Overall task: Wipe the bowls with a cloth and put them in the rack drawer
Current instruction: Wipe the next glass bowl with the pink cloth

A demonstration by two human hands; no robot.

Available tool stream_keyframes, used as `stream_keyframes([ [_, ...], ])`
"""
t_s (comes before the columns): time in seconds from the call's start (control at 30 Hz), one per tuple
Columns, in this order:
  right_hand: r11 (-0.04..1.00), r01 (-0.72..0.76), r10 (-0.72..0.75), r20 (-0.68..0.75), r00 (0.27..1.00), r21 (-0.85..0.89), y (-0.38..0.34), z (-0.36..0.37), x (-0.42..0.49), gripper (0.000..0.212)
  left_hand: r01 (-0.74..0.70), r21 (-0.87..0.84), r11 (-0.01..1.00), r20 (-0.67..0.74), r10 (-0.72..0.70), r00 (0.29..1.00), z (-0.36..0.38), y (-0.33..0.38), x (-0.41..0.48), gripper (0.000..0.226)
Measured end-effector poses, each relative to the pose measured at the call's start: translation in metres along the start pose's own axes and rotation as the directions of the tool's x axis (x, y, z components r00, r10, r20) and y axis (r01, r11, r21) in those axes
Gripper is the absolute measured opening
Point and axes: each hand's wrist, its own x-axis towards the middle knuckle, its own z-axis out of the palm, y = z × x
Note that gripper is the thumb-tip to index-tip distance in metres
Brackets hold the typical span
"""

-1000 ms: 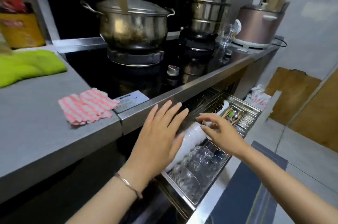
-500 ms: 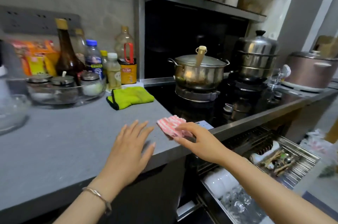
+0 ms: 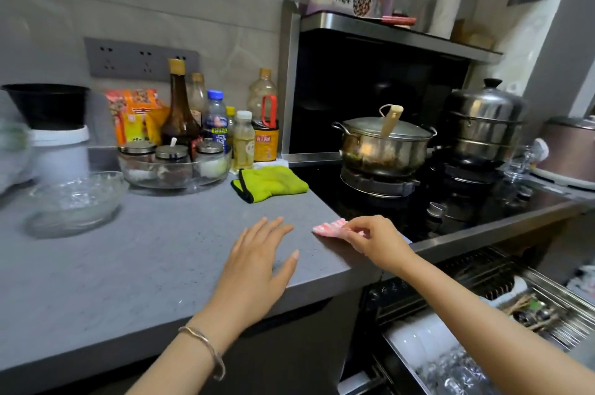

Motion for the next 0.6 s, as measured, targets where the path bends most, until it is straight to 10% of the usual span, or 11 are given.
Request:
stream_keyframes([
  [0.17,0.956,0.132,-0.121,-0.06,0.991,0.261,-0.06,-0.02,0.005,0.016,0.174,-0.412,0.894,0.024,-0.18,0.983,-0.015,0.012,0.002,0.066],
  [0.33,0.814,0.052,-0.097,0.048,0.994,0.579,-0.106,-0.015,0.004,0.025,0.238,-0.908,0.344,0.087,-0.4,0.912,-0.031,-0.001,0.005,0.04],
  [0.6,0.68,-0.144,-0.219,0.387,0.896,0.719,-0.14,0.018,0.013,0.037,0.091,-0.825,0.558,-0.123,-0.335,0.934,-0.099,-0.036,-0.002,0.009],
])
